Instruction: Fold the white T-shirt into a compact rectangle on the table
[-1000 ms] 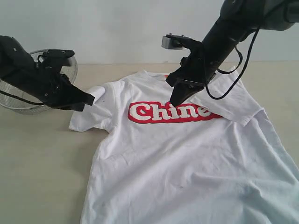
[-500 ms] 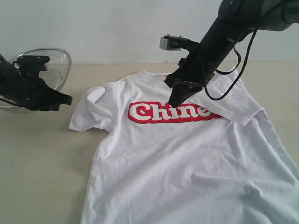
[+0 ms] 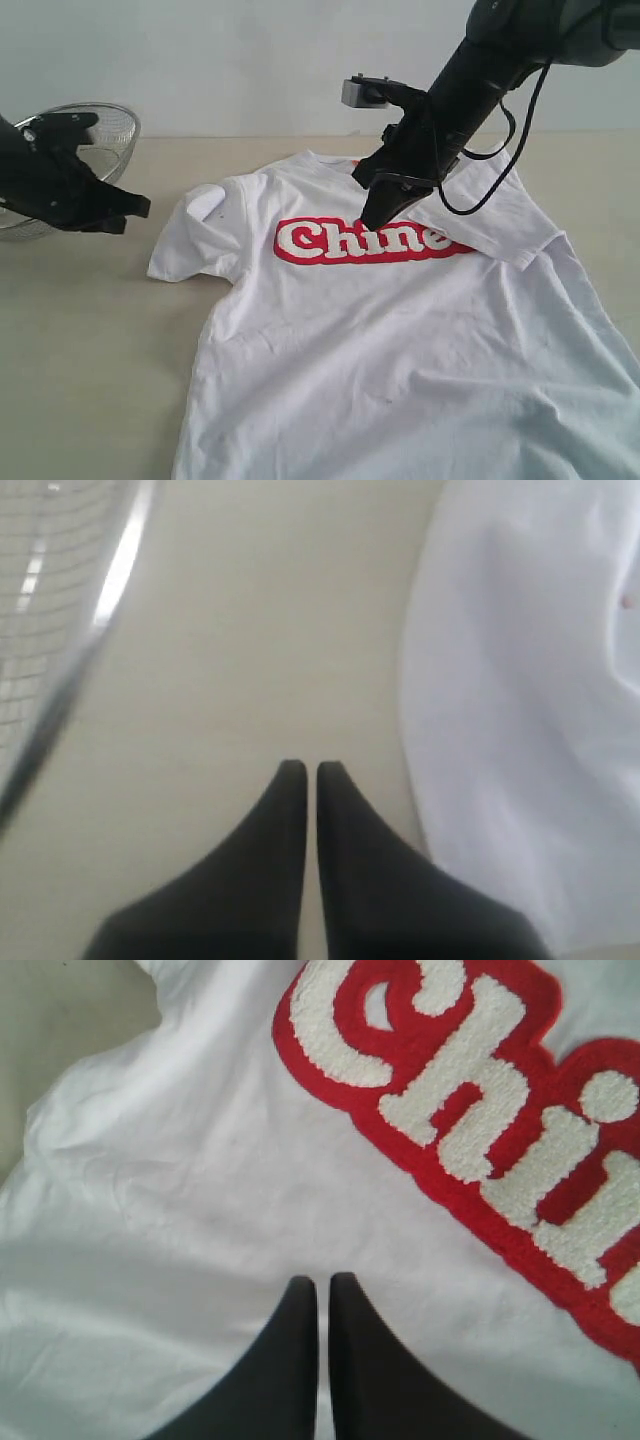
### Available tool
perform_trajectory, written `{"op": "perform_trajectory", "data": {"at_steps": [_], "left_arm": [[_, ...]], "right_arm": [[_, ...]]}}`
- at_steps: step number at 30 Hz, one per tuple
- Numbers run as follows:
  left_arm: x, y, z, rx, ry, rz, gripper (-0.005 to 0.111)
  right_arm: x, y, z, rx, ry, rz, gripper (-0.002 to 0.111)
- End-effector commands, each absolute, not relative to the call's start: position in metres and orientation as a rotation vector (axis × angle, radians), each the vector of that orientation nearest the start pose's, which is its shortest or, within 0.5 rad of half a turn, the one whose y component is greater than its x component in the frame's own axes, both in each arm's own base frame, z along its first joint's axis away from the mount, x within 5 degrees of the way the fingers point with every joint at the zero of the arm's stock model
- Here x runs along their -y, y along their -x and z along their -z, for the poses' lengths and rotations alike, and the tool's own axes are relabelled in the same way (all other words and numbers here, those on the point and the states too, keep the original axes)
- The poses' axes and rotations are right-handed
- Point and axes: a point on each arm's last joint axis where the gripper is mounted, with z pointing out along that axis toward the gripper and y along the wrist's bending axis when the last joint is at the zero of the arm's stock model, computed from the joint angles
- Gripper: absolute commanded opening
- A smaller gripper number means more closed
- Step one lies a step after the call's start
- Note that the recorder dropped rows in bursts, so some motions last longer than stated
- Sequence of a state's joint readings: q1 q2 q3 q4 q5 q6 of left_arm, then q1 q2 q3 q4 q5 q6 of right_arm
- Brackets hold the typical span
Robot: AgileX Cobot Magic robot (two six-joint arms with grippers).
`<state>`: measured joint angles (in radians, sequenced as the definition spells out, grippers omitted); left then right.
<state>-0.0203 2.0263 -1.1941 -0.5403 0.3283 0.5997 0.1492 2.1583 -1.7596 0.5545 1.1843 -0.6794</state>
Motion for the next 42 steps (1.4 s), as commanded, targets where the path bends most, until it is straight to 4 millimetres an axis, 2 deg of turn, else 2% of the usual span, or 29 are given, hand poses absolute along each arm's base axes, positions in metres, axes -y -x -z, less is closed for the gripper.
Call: {"op": "perform_trajectory", "data": {"at_steps": [1, 8, 10, 16, 18, 22, 29, 34, 36, 42], "left_arm": [[0.048, -0.405, -0.128, -2.563, -0.254, 0.21, 0.004], [0.05, -0.399, -0.126, -2.631, -0.239, 0.29, 0.007], [0.051, -0.397, -0.126, -2.642, -0.248, 0.302, 0.015], [0.052, -0.396, -0.125, -2.655, -0.243, 0.318, 0.055], [0.052, -0.396, -0.125, -2.658, -0.221, 0.323, 0.061], [0.055, -0.396, -0.122, -2.672, -0.199, 0.35, 0.062], [0.059, -0.394, -0.097, -2.745, -0.096, 0.443, 0.062], [0.062, -0.393, -0.087, -2.764, -0.034, 0.507, 0.061], [0.066, -0.393, -0.086, -2.764, -0.06, 0.519, 0.056], [0.078, -0.393, -0.086, -2.742, -0.125, 0.492, 0.031]], "right_arm": [[-0.11, -0.432, -0.202, -2.709, 0.916, -0.7, 0.0], [-0.109, -0.43, -0.202, -2.72, 0.935, -0.696, 0.0], [-0.109, -0.431, -0.202, -2.711, 0.944, -0.691, 0.0], [-0.109, -0.431, -0.202, -2.708, 0.95, -0.69, 0.0], [-0.109, -0.431, -0.202, -2.707, 0.953, -0.689, 0.0], [-0.109, -0.431, -0.202, -2.701, 0.952, -0.684, 0.0], [-0.109, -0.431, -0.202, -2.701, 0.952, -0.684, 0.0], [-0.109, -0.431, -0.202, -2.701, 0.952, -0.684, 0.0], [-0.109, -0.432, -0.202, -2.7, 0.951, -0.682, 0.0], [-0.109, -0.432, -0.202, -2.7, 0.951, -0.682, 0.0]]}}
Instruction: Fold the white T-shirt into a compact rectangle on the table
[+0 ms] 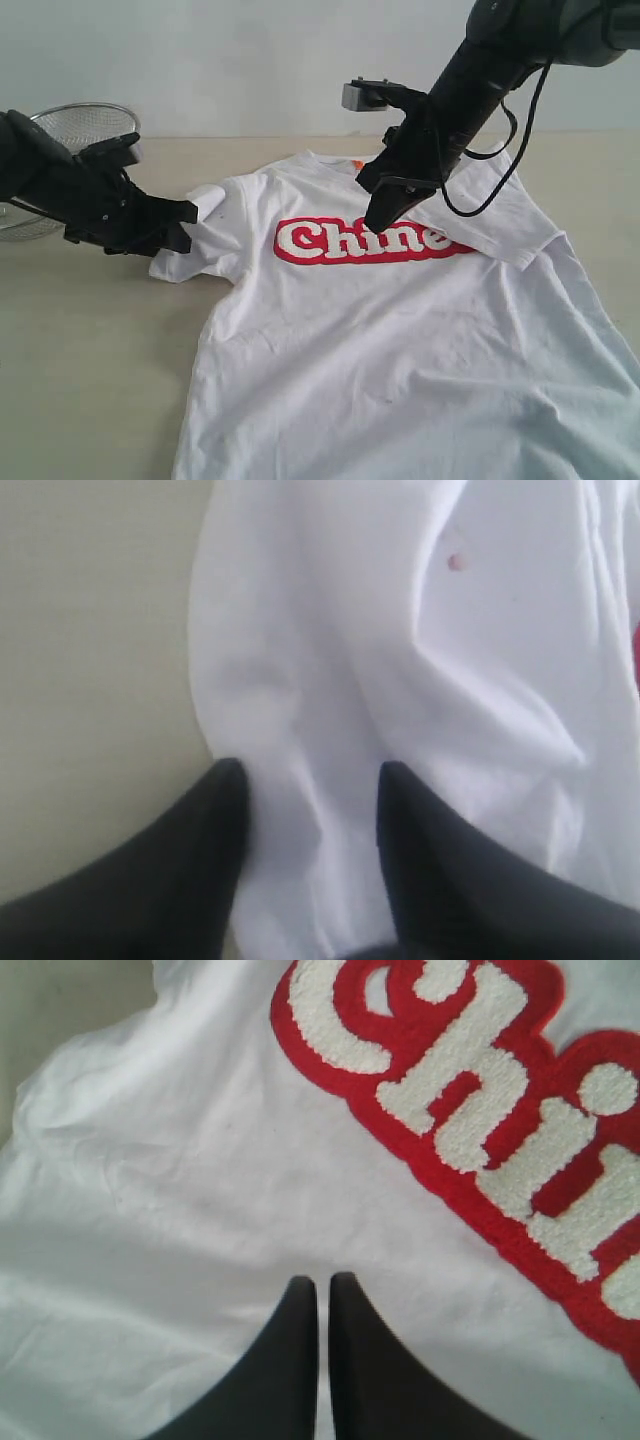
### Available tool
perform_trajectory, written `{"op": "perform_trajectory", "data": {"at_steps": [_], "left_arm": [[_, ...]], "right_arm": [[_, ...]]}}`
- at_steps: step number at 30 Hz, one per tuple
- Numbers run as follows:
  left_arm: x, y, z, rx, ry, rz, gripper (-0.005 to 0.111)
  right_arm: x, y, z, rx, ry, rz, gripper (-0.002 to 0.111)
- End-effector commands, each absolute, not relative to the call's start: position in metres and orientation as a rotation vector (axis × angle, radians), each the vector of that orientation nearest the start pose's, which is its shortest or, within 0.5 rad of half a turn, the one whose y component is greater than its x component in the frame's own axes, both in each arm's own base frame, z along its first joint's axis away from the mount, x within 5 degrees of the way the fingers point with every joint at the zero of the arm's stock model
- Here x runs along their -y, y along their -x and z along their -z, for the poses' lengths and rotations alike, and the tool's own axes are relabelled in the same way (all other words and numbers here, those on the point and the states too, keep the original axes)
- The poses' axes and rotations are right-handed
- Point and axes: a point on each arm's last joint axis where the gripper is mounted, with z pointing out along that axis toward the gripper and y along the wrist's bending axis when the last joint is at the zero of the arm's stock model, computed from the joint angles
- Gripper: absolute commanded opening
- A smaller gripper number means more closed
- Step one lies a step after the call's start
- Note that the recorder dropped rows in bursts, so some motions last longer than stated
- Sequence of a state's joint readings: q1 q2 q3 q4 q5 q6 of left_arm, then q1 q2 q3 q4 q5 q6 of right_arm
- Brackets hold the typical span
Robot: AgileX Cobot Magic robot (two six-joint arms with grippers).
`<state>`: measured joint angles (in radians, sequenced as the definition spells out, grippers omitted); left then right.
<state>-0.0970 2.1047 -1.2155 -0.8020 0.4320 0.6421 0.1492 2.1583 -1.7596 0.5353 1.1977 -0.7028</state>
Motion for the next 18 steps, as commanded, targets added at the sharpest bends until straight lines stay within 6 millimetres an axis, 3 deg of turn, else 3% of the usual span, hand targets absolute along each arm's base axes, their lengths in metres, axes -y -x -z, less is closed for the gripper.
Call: {"op": "perform_trajectory", "data": {"at_steps": [1, 6, 10, 14, 18], "left_arm": [[0.078, -0.393, -0.086, -2.734, -0.124, 0.482, 0.027], [0.075, -0.4, -0.089, -2.692, -0.119, 0.431, 0.004], [0.074, -0.41, -0.1, -2.646, -0.19, 0.393, 0.005], [0.076, -0.423, -0.137, -2.556, -0.253, 0.396, 0.005], [0.081, -0.419, -0.186, -2.453, -0.336, 0.374, 0.005]], "right_arm": [[-0.109, -0.432, -0.202, -2.698, 0.949, -0.68, 0.0], [-0.109, -0.432, -0.202, -2.698, 0.953, -0.675, 0.0], [-0.109, -0.431, -0.202, -2.703, 0.959, -0.68, 0.0], [-0.109, -0.431, -0.202, -2.706, 0.961, -0.684, 0.0], [-0.109, -0.431, -0.202, -2.706, 0.961, -0.684, 0.0]]}}
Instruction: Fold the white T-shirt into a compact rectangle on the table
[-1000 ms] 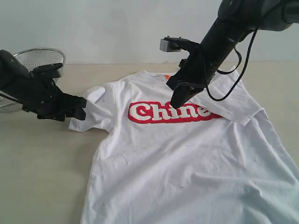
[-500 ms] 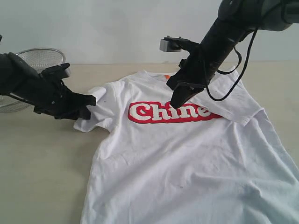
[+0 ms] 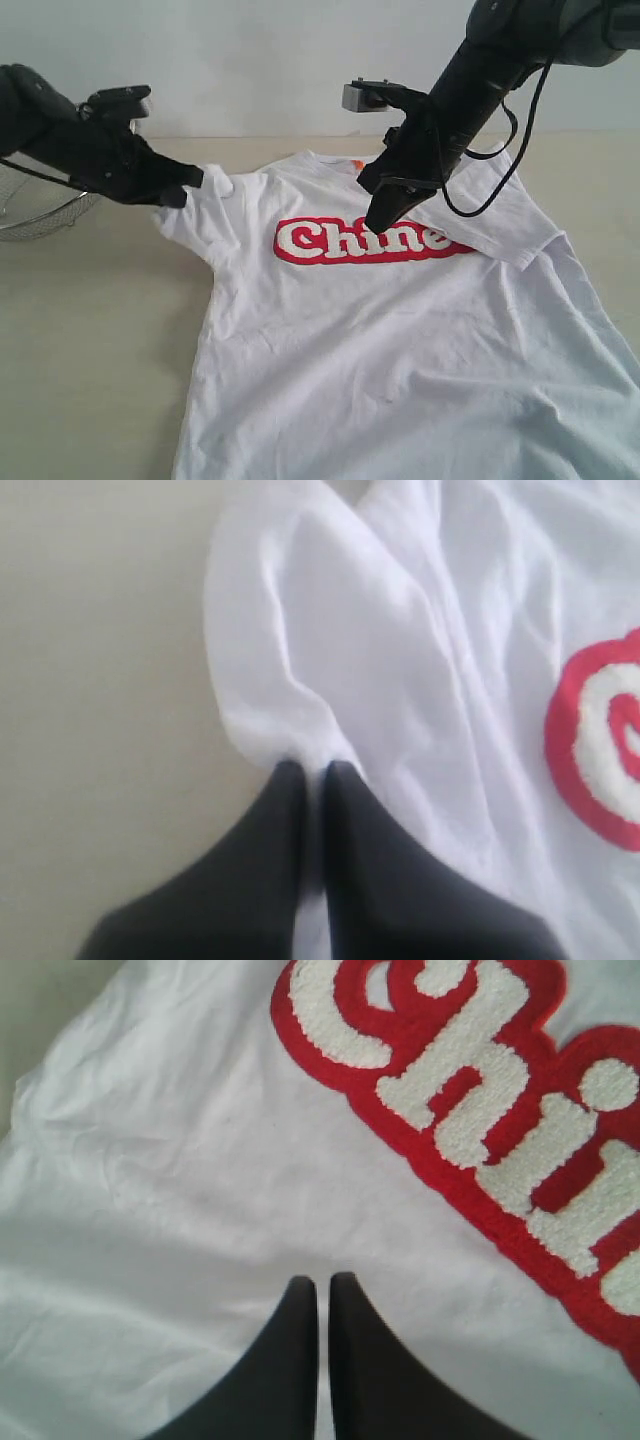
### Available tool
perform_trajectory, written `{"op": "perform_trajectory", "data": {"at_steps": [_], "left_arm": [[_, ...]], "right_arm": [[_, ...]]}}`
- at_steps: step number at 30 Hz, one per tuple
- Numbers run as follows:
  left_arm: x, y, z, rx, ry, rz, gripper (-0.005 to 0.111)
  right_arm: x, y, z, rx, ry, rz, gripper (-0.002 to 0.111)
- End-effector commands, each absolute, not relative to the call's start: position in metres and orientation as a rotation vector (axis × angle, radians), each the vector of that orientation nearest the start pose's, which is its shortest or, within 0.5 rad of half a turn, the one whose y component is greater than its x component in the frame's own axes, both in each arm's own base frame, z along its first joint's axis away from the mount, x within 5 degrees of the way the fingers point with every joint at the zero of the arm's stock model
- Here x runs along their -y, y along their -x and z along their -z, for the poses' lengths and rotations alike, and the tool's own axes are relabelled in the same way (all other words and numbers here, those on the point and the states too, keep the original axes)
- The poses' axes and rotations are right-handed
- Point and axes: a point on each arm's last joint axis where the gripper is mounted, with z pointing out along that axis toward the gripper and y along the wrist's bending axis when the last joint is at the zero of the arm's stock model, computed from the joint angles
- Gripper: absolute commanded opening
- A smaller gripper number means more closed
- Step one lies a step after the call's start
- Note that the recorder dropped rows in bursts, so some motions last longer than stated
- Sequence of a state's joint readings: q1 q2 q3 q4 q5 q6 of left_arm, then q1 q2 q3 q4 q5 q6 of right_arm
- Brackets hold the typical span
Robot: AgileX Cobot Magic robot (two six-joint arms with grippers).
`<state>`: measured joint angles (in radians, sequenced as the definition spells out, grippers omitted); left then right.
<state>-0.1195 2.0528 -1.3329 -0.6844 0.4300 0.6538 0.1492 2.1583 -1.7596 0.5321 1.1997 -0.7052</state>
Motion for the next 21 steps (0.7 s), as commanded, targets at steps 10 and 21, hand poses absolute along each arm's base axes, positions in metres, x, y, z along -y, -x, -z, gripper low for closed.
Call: {"op": "perform_trajectory", "data": {"at_steps": [10, 21], "left_arm": [[0.174, -0.387, -0.173, -2.402, -0.85, 0.432, 0.005], [0.192, -0.38, -0.113, -2.563, -0.932, 0.487, 0.005]], "right_arm": [[-0.109, -0.431, -0.202, -2.705, 0.952, -0.68, 0.0], [-0.109, -0.433, -0.202, -2.696, 0.939, -0.669, 0.0]]}}
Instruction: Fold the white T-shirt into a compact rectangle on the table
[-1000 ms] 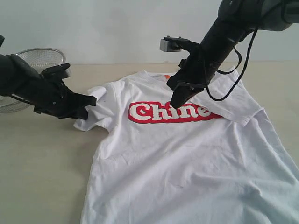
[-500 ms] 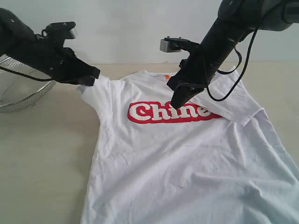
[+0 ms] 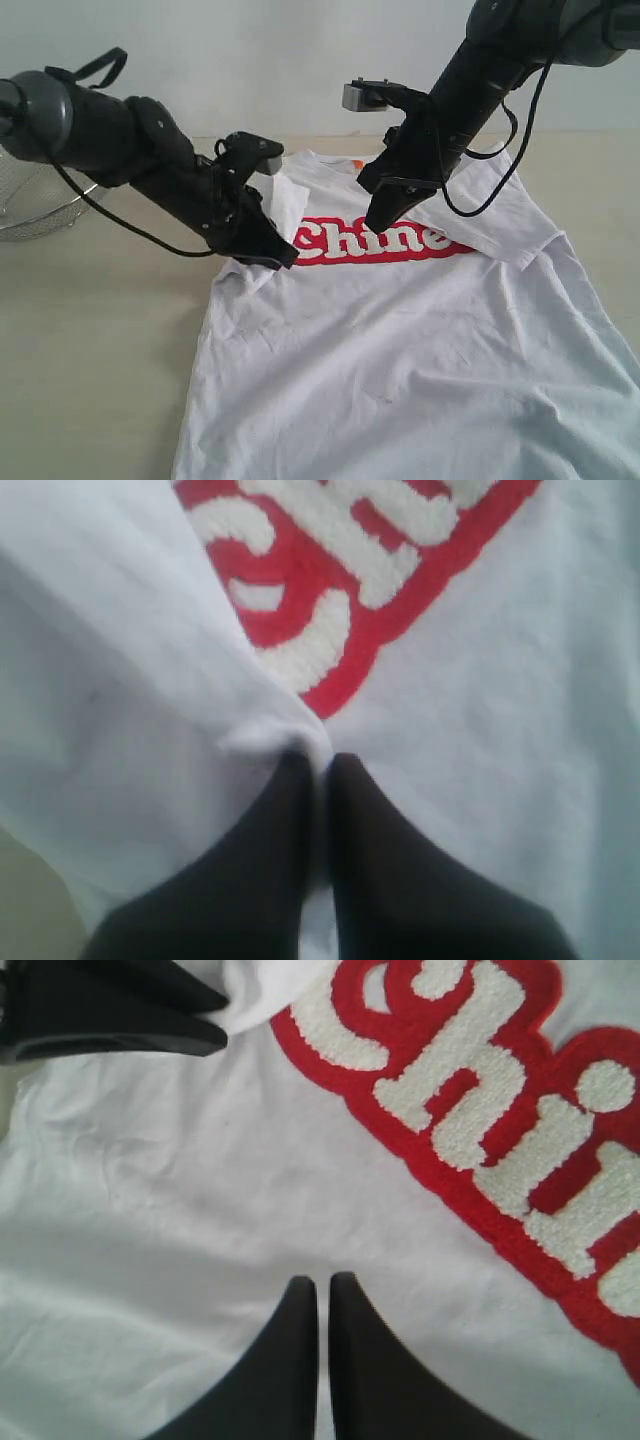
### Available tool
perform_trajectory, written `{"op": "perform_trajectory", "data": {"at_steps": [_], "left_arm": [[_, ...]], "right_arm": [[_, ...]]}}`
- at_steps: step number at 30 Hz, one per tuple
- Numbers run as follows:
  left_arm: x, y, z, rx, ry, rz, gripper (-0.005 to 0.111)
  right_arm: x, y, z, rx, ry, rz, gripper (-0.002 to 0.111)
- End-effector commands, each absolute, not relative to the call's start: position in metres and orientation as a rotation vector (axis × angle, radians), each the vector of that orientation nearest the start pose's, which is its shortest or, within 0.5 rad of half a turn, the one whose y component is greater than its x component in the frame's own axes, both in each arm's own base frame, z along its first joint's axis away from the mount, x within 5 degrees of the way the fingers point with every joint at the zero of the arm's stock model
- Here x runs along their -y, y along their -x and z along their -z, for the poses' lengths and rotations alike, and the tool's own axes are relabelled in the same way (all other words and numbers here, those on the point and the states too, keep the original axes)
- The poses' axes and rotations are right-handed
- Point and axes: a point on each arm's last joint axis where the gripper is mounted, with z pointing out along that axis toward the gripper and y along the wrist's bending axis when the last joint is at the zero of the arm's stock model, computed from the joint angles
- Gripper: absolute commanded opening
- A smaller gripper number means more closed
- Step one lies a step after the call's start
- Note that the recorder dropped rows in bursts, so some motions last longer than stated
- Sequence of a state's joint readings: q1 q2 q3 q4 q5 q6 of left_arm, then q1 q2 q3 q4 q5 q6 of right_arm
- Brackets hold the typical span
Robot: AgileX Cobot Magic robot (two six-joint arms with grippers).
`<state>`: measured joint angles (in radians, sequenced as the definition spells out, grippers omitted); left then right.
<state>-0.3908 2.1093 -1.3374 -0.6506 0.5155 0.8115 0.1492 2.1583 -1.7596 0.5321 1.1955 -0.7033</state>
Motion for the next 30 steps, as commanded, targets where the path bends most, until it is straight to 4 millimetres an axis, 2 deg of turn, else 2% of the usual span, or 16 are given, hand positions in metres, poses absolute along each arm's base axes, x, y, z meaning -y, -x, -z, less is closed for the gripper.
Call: {"op": "perform_trajectory", "data": {"at_steps": [1, 10, 17, 20, 24, 26, 30], "left_arm": [[0.193, -0.378, -0.11, -2.575, -0.956, 0.499, 0.005], [0.211, -0.37, -0.114, -2.514, -1.09, 0.508, 0.005], [0.215, -0.374, -0.119, -2.489, -1.071, 0.512, 0.006], [0.216, -0.376, -0.123, -2.477, -1.071, 0.514, 0.02], [0.219, -0.378, -0.128, -2.491, -1.026, 0.555, 0.058], [0.223, -0.378, -0.134, -2.503, -0.99, 0.612, 0.069], [0.229, -0.379, -0.153, -2.481, -1.01, 0.689, 0.066]], "right_arm": [[-0.109, -0.434, -0.202, -2.691, 0.933, -0.662, 0.0], [-0.109, -0.44, -0.202, -2.648, 0.891, -0.621, 0.0], [-0.108, -0.441, -0.21, -2.61, 0.872, -0.597, 0.001], [-0.108, -0.441, -0.216, -2.595, 0.87, -0.59, 0.008], [-0.108, -0.44, -0.227, -2.559, 0.858, -0.566, 0.022], [-0.107, -0.441, -0.234, -2.528, 0.842, -0.545, 0.029], [-0.106, -0.441, -0.248, -2.473, 0.817, -0.508, 0.038]]}}
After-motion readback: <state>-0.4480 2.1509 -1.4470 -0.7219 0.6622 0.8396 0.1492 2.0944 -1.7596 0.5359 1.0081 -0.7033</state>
